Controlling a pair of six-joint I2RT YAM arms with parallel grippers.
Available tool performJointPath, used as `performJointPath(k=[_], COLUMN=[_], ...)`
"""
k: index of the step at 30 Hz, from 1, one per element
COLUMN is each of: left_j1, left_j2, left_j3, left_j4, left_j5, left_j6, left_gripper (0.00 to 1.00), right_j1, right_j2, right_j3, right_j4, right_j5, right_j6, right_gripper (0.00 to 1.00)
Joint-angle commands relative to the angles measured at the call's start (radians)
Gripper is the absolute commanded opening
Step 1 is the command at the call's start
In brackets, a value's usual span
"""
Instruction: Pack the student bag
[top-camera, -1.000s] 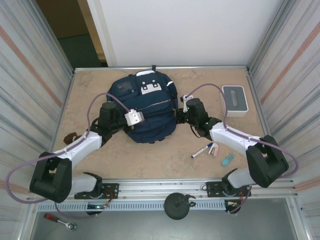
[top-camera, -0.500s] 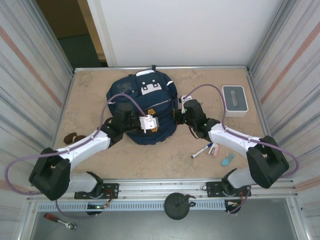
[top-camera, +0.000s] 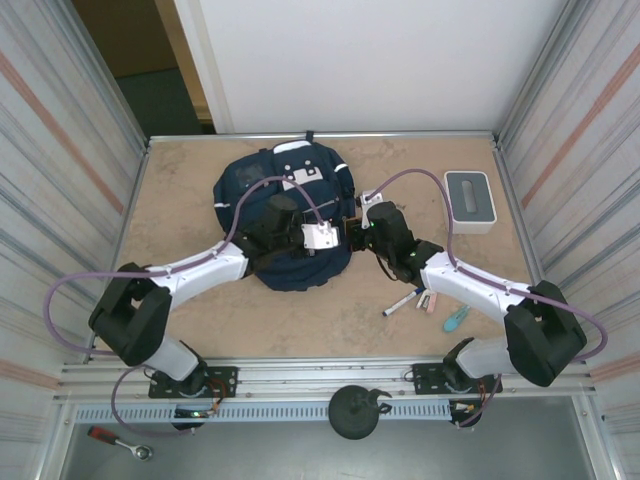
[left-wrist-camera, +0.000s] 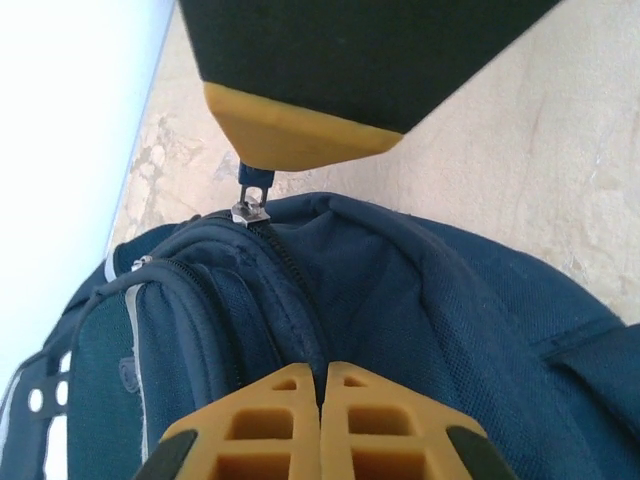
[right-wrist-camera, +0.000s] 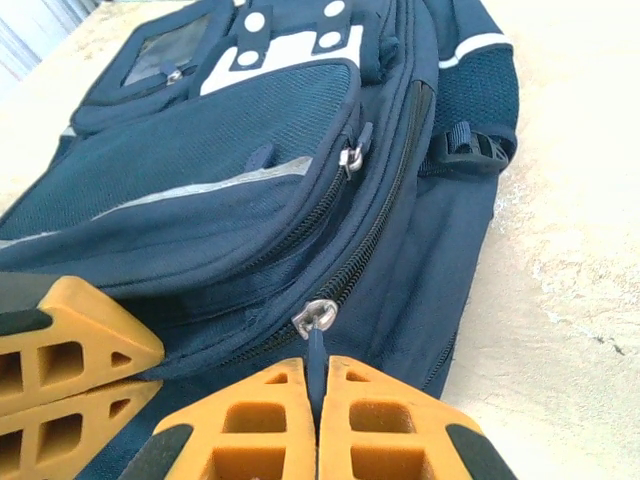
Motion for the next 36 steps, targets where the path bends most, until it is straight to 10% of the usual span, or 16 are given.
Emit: performJointPath(k=[1, 9, 16, 24, 36], left_j1=[0.042, 0.242, 0.319, 0.182, 0.011], left_j2=[-0.082, -0.315, -0.381, -0.358, -0.132], left_j3=[-0.06, -0.27, -0.356, -0.269, -0.11], left_j4=[0.02, 0.193, 0.26, 0.093, -0.02], left_j5=[0.066, 0.373, 0.345, 0.236, 0.053], left_j6=[-0.032, -0.178, -0.267, -0.193, -0.083], left_gripper=[0.0, 0.0, 0.04, 0.48, 0.48], right_j1=[0.0, -0.054, -0.038, -0.012, 0.003], right_j2=[-0.042, 0.022, 0.115, 0.124, 0.077], right_j3=[-0.007, 0.029, 0.101, 0.122, 0.101], right_j4=[0.024, -0.002, 0.004, 0.01, 0.013], right_j5=[0.048, 0.066, 0.037, 0.024, 0.015], right_j6=[-0.009, 0.035, 0.044, 0.037, 0.03], right_gripper=[0.0, 0.0, 0.0, 0.0, 0.0])
